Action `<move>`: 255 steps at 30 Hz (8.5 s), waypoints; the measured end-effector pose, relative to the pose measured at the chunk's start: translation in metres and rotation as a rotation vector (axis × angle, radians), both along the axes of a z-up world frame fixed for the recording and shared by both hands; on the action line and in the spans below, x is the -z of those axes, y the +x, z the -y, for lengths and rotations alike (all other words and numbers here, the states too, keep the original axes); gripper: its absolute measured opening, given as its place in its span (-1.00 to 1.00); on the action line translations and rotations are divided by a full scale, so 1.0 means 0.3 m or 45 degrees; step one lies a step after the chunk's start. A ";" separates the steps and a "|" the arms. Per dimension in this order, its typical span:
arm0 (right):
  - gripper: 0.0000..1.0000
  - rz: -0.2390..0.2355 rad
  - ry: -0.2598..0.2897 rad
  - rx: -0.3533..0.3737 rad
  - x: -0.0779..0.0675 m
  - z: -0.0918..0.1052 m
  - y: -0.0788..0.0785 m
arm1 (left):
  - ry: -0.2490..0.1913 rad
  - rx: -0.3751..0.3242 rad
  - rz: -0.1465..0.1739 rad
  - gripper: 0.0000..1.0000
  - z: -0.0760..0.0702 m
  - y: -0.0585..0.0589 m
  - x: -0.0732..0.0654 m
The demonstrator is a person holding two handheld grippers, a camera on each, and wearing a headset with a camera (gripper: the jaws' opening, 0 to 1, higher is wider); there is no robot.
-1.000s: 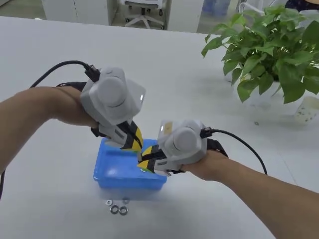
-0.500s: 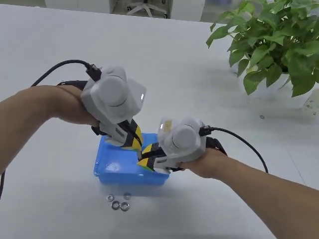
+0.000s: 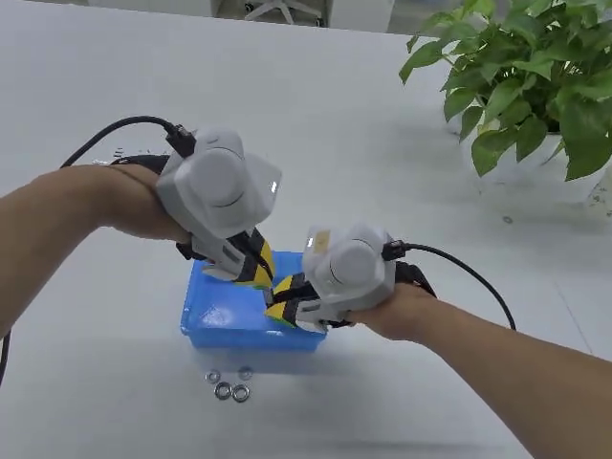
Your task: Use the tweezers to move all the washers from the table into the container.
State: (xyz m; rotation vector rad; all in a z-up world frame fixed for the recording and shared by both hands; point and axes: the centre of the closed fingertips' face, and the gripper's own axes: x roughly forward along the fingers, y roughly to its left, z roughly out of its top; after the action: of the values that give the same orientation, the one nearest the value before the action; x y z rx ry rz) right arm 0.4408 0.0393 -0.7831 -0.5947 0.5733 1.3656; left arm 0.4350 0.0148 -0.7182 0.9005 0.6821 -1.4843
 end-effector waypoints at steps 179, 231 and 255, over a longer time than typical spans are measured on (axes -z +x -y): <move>-0.81 -0.036 0.024 -0.077 0.020 -0.072 -0.348 | -0.025 -0.116 -0.067 -0.88 -0.064 -0.327 0.027; -0.83 0.003 0.045 -0.038 -0.122 -0.054 -0.332 | 0.015 -0.054 -0.024 -0.88 -0.037 -0.321 -0.116; -0.83 0.065 0.057 -0.030 -0.221 -0.056 -0.249 | 0.020 -0.029 0.036 -0.88 -0.037 -0.255 -0.212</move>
State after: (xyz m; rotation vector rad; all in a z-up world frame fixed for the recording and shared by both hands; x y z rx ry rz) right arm 0.3661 0.0561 -0.7168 -0.6005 0.4946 1.3781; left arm 0.3584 0.0258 -0.6546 0.9213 0.6815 -1.4455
